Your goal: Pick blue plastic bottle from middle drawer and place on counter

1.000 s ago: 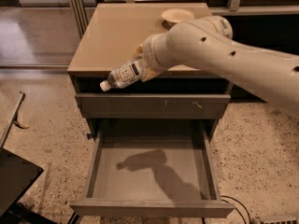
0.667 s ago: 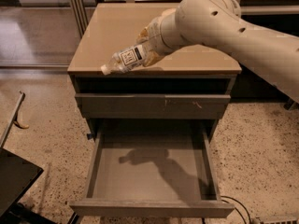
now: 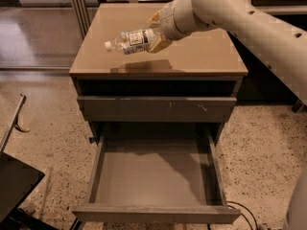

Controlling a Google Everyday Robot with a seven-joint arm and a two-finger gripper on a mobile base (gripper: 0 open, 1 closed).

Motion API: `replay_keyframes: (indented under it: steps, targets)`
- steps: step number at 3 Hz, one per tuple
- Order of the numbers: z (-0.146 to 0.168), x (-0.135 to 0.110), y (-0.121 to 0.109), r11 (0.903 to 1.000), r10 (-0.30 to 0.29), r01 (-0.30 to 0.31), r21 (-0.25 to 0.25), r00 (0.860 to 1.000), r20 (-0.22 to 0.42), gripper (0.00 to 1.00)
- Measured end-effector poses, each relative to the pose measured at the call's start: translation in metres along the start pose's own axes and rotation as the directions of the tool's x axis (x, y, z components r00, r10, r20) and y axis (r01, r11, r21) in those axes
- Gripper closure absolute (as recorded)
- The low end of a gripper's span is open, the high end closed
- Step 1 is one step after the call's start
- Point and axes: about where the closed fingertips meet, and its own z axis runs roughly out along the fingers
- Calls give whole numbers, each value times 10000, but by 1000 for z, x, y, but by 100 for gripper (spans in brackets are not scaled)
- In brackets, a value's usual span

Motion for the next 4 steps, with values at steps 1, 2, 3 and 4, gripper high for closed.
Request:
replay_keyframes:
  steps: [1, 2, 3, 4]
  targets:
    - [14, 17, -3, 9955, 944, -947, -103, 9952, -248, 100]
    - [25, 30, -1, 9878, 1497, -1518, -356, 9871, -571, 81]
    - [36, 38, 3, 9800, 1748, -1809, -828, 9817, -759, 58]
    - [42, 42, 8, 9735, 1836, -1936, -1215, 9790, -885, 35]
